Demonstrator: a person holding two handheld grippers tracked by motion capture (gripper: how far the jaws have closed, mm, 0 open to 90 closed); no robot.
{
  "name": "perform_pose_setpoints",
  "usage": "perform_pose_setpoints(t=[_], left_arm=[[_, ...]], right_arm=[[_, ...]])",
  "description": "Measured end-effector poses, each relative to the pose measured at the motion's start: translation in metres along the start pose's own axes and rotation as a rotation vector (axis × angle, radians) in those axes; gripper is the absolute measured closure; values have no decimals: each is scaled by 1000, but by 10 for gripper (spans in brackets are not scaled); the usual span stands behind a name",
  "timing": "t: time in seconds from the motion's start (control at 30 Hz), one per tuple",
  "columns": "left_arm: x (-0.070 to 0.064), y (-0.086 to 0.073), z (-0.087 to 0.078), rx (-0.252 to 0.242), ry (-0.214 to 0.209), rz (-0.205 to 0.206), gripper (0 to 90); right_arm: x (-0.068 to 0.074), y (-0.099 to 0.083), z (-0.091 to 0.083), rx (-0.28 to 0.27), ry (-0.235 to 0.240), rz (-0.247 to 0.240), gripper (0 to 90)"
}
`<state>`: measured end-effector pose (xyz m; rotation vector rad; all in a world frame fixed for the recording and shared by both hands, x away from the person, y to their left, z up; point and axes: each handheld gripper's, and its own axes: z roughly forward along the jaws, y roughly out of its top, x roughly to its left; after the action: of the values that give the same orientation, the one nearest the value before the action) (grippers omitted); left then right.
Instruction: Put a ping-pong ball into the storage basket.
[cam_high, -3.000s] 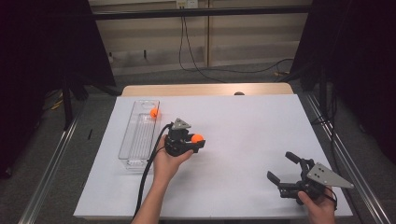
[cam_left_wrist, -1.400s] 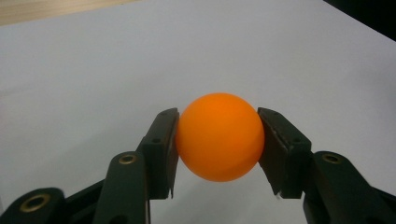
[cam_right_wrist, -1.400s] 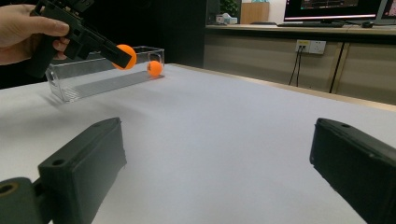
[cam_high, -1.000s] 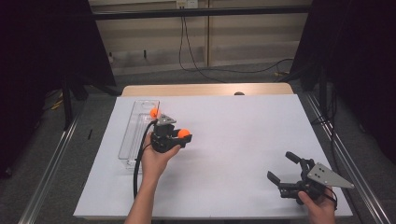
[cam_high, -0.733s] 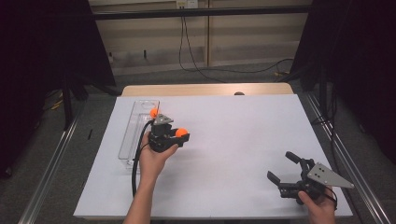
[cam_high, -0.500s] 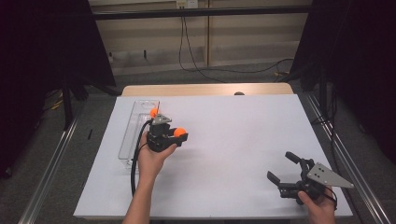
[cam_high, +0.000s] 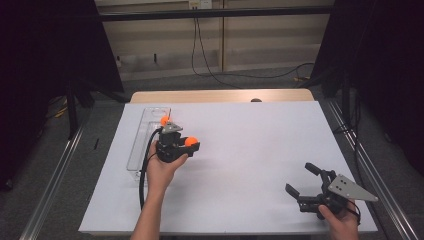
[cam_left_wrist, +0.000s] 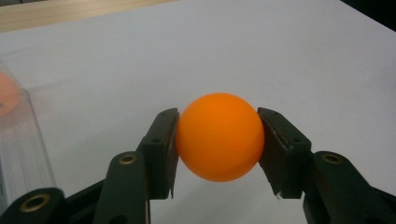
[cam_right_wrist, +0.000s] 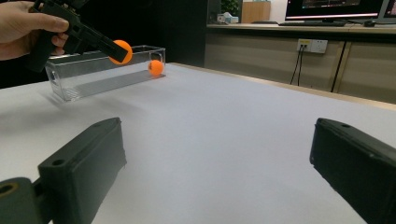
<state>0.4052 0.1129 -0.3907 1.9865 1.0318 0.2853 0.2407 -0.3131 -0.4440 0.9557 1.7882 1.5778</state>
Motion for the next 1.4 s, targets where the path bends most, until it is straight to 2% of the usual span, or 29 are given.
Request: perform_pose_setpoints(t=[0.43, 0.83, 1.4], left_arm=[[6, 0, -8, -12, 8, -20, 509], [8, 1, -10, -5, 15, -9, 508], [11, 2, -15, -13, 25, -14, 509]], right_arm=[[-1, 1, -1, -4, -4, 2, 28], [-1, 1, -1, -4, -2, 1, 28], [0, 1, -1, -5, 1, -1, 28]])
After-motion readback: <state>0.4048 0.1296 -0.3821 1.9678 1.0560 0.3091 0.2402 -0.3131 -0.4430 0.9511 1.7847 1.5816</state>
